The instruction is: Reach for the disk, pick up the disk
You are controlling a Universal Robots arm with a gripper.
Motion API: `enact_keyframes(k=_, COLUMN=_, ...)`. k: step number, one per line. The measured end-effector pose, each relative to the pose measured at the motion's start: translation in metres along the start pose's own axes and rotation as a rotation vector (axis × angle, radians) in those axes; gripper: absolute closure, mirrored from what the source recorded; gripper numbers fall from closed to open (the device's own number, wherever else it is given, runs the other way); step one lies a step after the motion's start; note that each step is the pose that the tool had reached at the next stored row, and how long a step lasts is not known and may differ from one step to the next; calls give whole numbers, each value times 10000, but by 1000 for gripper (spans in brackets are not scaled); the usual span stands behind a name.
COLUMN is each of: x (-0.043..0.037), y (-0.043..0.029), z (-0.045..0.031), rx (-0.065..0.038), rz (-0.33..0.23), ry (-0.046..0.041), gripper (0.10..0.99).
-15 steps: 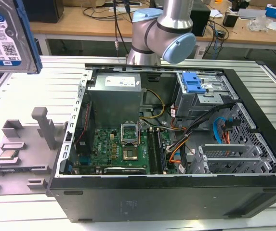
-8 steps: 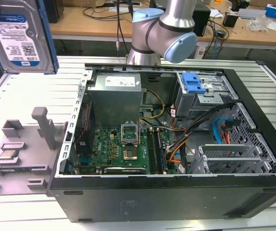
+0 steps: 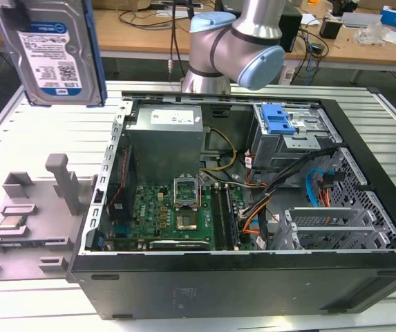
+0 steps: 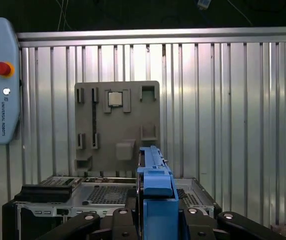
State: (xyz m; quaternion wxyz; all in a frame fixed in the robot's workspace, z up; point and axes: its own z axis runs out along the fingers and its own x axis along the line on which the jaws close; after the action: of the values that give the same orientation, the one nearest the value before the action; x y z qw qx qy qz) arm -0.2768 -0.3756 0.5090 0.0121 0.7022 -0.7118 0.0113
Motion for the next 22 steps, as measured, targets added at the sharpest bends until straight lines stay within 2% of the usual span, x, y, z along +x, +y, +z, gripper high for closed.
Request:
enact_keyframes(k=4, x=-2, y=-131, z=-1, rx=-1, rz=0, ry=0, gripper=722)
enact_keyframes(k=5, x=-3, y=-194, z=-1, rx=-1, rz=1, ry=0, gripper=722)
enact_keyframes(k=8, x=-4, y=-315, z=-1, rx=-1, rz=0, ry=0, gripper=722)
enact_keyframes(k=15, x=-7, y=-539, z=-1, rx=0, rz=1, ry=-1, gripper=722)
enact_keyframes(k=22, x=-11, y=-793, z=-1, rx=0, rz=1, ry=0, gripper=722)
